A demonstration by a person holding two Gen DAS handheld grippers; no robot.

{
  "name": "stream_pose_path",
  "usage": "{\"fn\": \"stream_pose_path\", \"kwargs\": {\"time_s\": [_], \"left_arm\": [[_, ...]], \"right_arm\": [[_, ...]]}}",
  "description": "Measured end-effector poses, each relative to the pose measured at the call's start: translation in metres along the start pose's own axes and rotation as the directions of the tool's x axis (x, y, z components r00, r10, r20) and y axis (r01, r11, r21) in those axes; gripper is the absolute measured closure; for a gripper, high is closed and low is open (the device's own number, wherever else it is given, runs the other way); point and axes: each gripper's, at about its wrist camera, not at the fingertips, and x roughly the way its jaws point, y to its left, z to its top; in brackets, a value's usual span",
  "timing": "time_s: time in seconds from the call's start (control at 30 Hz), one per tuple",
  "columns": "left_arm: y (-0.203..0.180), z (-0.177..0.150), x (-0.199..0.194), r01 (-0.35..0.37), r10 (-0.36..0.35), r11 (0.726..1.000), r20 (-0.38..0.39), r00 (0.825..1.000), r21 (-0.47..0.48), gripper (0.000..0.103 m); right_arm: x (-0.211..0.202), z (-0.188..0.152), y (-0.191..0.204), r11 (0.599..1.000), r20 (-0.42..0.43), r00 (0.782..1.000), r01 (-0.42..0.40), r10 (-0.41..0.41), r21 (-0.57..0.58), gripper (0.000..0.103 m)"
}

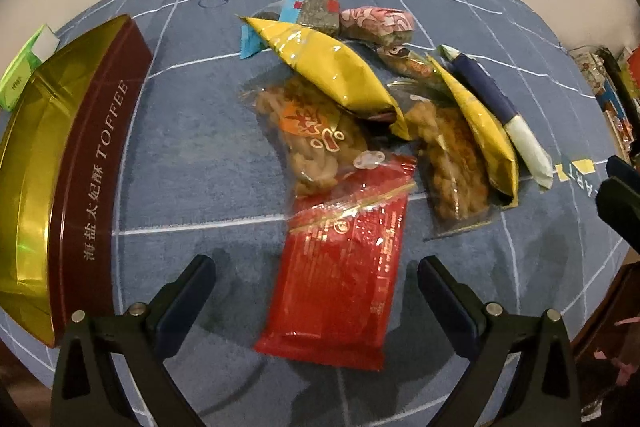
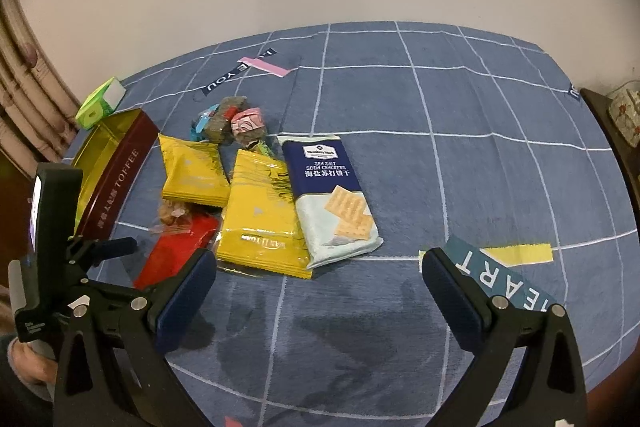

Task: Organize snacks
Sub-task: 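Lower the left tool onto the red wafer bar and close on it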

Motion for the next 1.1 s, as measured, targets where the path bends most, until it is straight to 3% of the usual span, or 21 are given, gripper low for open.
{"fn": "stream_pose_path", "kwargs": {"time_s": [0.17, 0.37, 0.47, 0.53, 0.63, 0.8, 1.1], "left_arm": [[-0.004, 0.003, 0.006, -0.036, 0.036, 0.999, 0.005, 0.999, 0.023, 0.005], [-0.012, 0.007, 0.005, -0.028, 0.027, 0.998, 0.024, 0.999, 0.049, 0.017], [-0.022, 0.008, 0.005, -0.024, 0.022, 0.998, 0.027, 0.999, 0.064, 0.028], [-0.025, 0.006, 0.0, -0.019, 0.017, 0.997, 0.032, 0.999, 0.069, 0.041], [-0.027, 0.005, 0.0, -0.017, 0.014, 0.997, 0.035, 0.999, 0.08, 0.049], [-0.025, 0.001, -0.005, -0.006, 0.003, 0.997, 0.036, 0.999, 0.079, 0.056], [-0.017, -0.016, -0.013, 0.026, -0.027, 0.996, 0.011, 1.0, 0.09, 0.057]], "right_arm": [[0.003, 0.0, -0.003, 1.0, -0.007, 1.0, 0.003, -0.003, 0.006, 0.001], [0.007, -0.001, -0.007, 1.0, -0.02, 1.0, 0.008, -0.008, 0.017, 0.001], [0.007, 0.0, -0.008, 1.0, -0.02, 1.0, 0.008, -0.008, 0.02, 0.001], [0.007, 0.0, -0.008, 1.0, -0.018, 1.0, 0.006, -0.006, 0.022, 0.001], [0.007, -0.001, -0.008, 1.0, -0.02, 1.0, 0.01, -0.01, 0.017, 0.001], [0.008, -0.001, -0.006, 1.0, -0.022, 1.0, 0.011, -0.011, 0.01, 0.001], [0.01, -0.002, -0.006, 1.0, -0.026, 1.0, 0.015, -0.015, 0.009, 0.001]]}}
